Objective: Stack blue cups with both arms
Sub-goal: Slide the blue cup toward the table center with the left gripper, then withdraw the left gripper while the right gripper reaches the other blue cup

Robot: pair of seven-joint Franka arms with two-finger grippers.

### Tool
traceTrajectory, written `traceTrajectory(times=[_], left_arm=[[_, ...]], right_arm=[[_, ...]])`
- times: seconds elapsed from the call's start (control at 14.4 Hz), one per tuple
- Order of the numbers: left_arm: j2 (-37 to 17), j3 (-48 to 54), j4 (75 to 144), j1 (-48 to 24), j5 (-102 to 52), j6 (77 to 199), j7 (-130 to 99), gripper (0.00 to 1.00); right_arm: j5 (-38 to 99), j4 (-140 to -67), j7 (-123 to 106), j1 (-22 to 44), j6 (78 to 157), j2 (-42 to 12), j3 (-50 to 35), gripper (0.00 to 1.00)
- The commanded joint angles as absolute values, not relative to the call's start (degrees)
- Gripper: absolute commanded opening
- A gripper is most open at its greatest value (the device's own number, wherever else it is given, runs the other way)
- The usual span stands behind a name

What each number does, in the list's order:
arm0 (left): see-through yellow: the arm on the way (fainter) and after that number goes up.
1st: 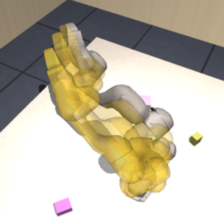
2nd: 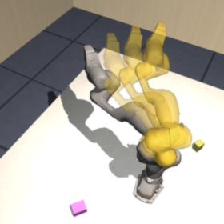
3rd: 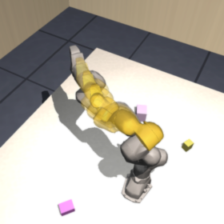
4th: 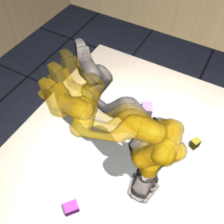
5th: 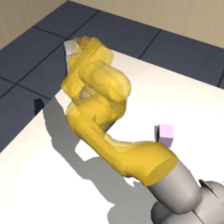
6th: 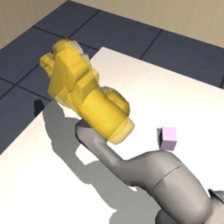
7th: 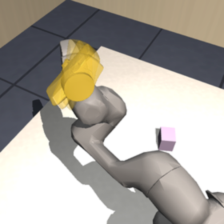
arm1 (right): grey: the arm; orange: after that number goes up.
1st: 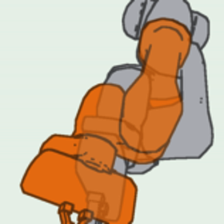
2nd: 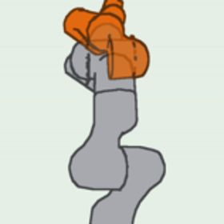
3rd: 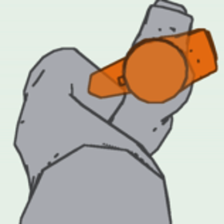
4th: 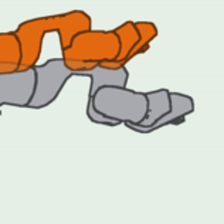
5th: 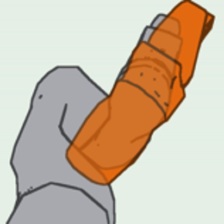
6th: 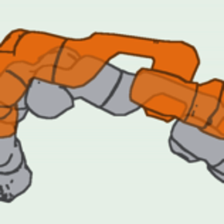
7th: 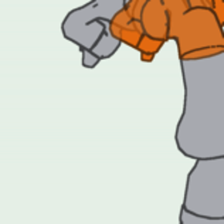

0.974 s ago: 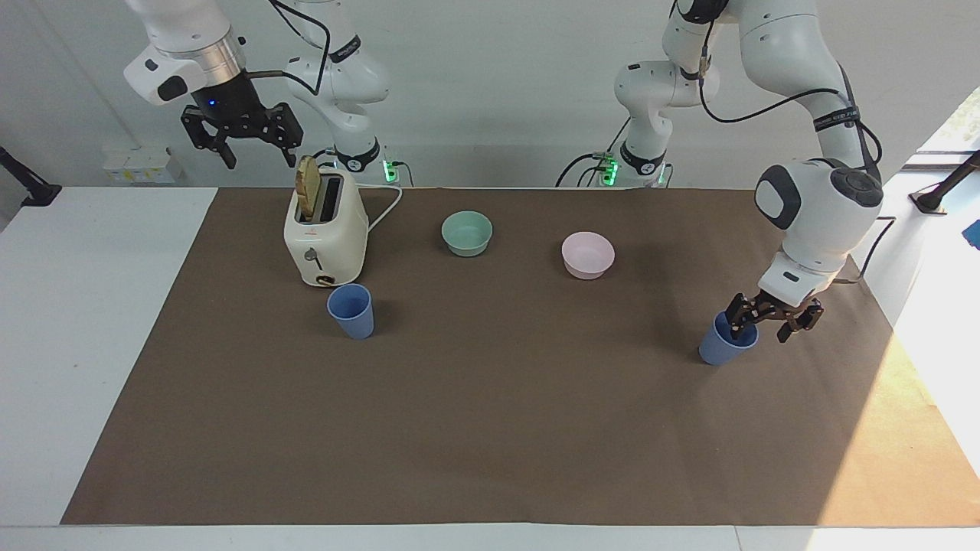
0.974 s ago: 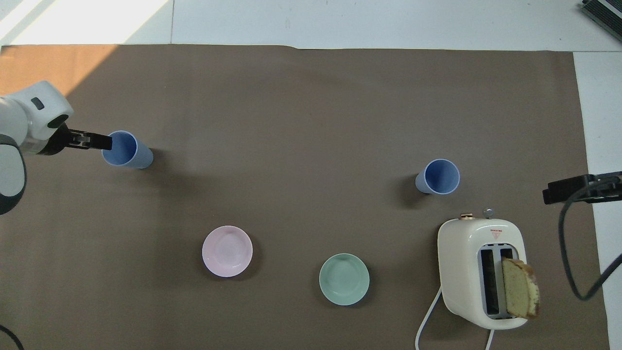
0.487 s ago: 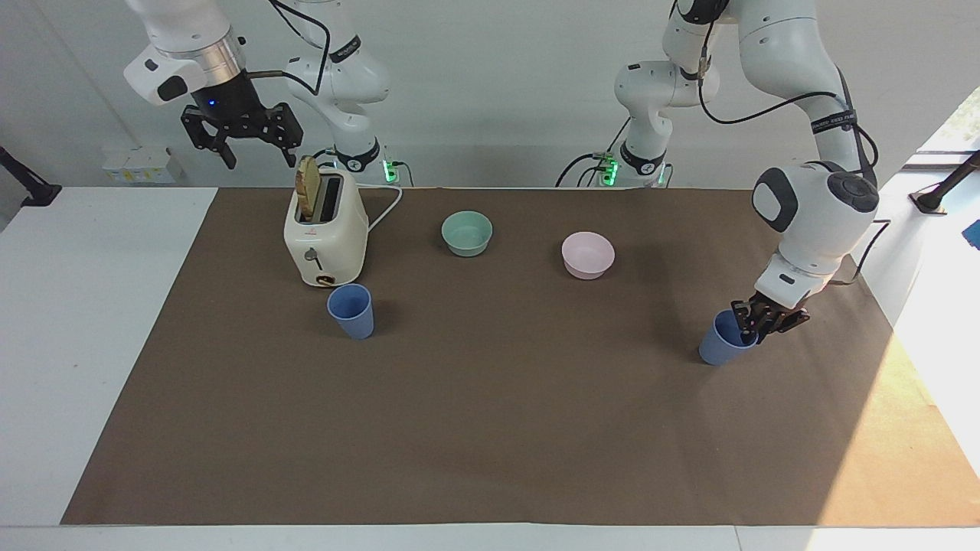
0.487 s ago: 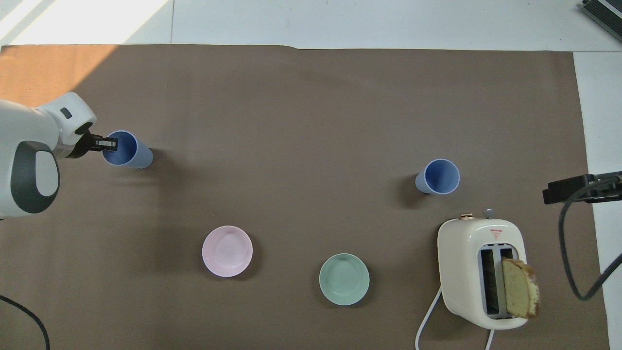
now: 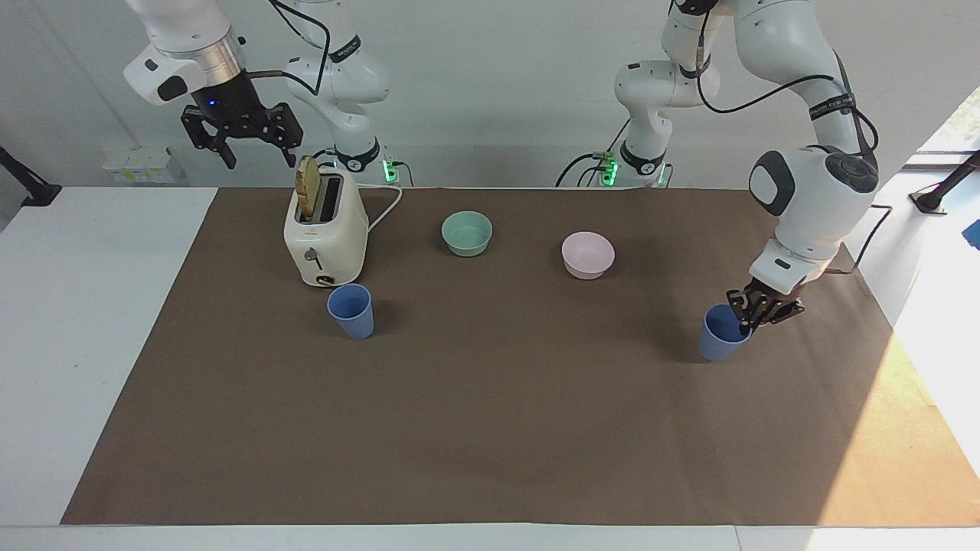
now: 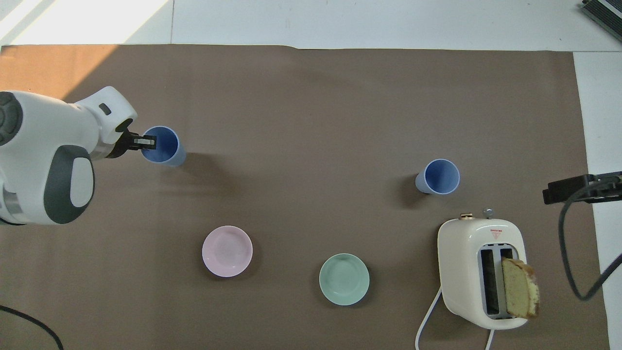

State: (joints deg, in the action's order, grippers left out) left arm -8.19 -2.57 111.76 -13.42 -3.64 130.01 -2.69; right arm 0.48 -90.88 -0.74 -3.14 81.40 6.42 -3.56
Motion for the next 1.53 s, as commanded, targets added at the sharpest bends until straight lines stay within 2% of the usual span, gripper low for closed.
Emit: traceTrajectory(times=[0.0,0.14,0.42,0.77,0.83,0.9,1.04,1.11,1.32,1.46], left_arm=[[-7.2,-3.5,112.5,-21.2,-4.0,130.0,-14.5,0.0],[-7.7,-3.5,112.8,-27.0,-4.0,130.8,-24.2,0.0],[-8.8,-3.5,113.2,-33.6,-4.0,133.6,-38.1,0.0],[-10.1,-3.6,113.8,-36.3,-4.0,134.6,-46.4,0.0],[-10.1,-3.5,114.0,-36.3,-4.0,134.6,-46.5,0.15],[-10.1,-3.6,114.1,-36.2,-4.0,134.5,-46.5,0.49],[-10.2,-3.6,113.8,-35.6,-4.0,133.7,-45.4,0.9],[-10.2,-3.6,113.6,-35.3,-4.0,133.5,-45.1,1.0],[-9.1,-4.2,113.4,-33.8,-3.9,131.9,-35.9,1.0],[-5.7,-4.4,112.7,-30.2,-3.9,125.6,-27.9,1.0]], right_arm=[[0.7,-93.8,-2.5,-3.0,82.7,7.7,-3.1,1.0],[0.7,-97.0,-2.5,-3.1,85.6,7.6,-3.0,1.0],[0.7,-106.9,-2.5,-2.6,99.2,6.5,-3.1,1.0],[0.7,-110.4,-2.0,-2.2,107.5,-2.2,-3.1,1.0],[0.7,-111.0,-1.9,-2.2,110.3,-3.3,-3.1,1.0],[0.7,-112.0,-2.0,-2.1,113.5,-3.9,-3.2,1.0],[0.7,-112.3,-2.0,-2.0,115.9,-6.7,-3.3,1.0],[0.7,-112.3,-1.9,-2.0,115.9,-7.5,-3.3,1.0],[0.7,-112.7,-2.0,-1.2,117.7,-9.4,-3.3,1.0],[0.7,-113.2,-2.0,-1.2,119.2,-10.1,-3.3,1.0]])
